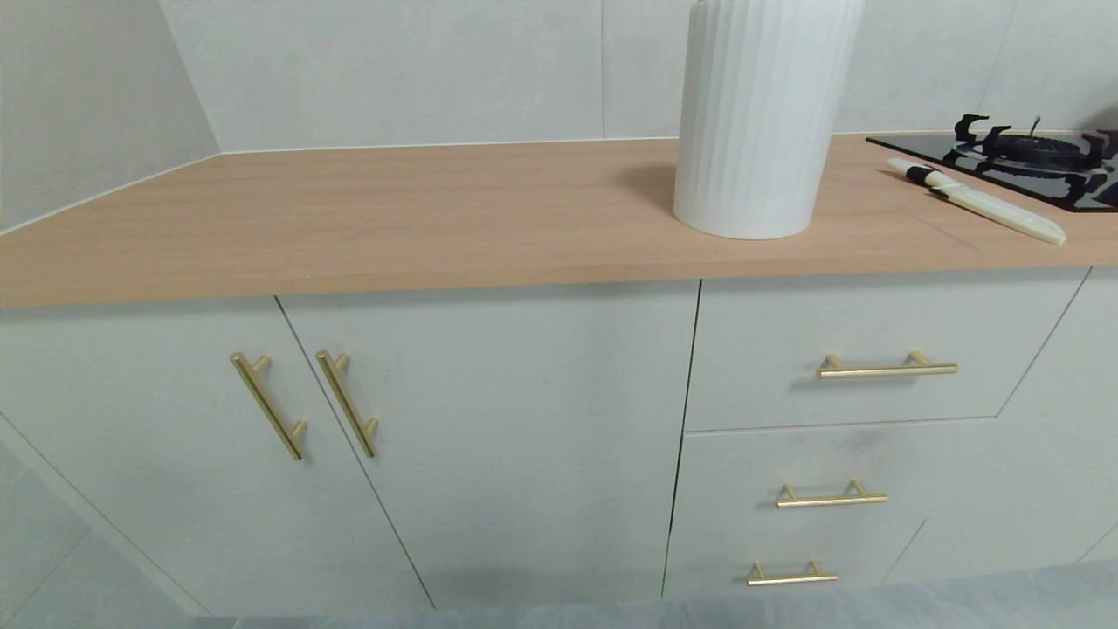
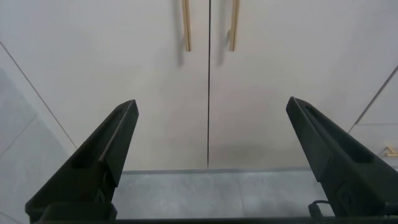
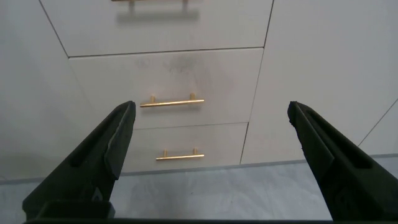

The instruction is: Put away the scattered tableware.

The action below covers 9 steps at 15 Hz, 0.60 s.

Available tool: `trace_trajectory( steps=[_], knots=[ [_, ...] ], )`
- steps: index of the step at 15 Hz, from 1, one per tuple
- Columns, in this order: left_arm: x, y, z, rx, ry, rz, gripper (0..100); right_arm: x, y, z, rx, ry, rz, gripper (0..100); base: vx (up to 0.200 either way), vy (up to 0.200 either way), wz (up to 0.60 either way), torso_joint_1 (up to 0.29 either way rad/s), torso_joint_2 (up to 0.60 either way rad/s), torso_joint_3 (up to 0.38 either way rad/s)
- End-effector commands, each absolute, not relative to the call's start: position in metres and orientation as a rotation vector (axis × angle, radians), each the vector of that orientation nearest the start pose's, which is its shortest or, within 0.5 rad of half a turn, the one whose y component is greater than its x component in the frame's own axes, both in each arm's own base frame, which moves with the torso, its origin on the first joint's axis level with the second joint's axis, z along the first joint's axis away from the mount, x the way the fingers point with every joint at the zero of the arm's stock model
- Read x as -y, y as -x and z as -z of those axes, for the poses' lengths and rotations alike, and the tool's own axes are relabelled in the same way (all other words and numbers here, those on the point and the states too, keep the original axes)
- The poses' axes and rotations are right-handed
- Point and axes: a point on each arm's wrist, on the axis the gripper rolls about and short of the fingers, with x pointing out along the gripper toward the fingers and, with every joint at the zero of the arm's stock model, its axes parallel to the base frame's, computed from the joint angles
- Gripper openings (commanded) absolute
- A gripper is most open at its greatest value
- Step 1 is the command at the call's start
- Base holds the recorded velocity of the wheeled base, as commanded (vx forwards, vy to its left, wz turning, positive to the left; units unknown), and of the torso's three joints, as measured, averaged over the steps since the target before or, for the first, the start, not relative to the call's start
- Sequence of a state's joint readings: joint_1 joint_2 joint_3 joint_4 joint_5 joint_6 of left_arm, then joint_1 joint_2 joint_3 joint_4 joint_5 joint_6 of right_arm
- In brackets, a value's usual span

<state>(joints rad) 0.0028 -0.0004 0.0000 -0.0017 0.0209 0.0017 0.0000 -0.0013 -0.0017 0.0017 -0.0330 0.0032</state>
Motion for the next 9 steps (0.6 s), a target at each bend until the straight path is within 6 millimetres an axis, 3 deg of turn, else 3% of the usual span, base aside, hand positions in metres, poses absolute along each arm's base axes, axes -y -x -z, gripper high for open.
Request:
trace_trajectory(
  steps=[1, 9],
  knots=[
    [-0.0004, 0.0228, -0.0756, 0.002, -0.002, -0.025, 100, 0.0008, 0.0229, -0.0756, -0.001, -0.003, 0.034, 100, 0.000, -0.200, 0.00, 0.012, 0.01, 0.002],
    [-0.0004, 0.0228, -0.0756, 0.002, -0.002, -0.025, 100, 0.0008, 0.0229, -0.0757, 0.000, -0.003, 0.034, 100, 0.000, -0.200, 0.00, 0.003, 0.00, 0.001]
  ],
)
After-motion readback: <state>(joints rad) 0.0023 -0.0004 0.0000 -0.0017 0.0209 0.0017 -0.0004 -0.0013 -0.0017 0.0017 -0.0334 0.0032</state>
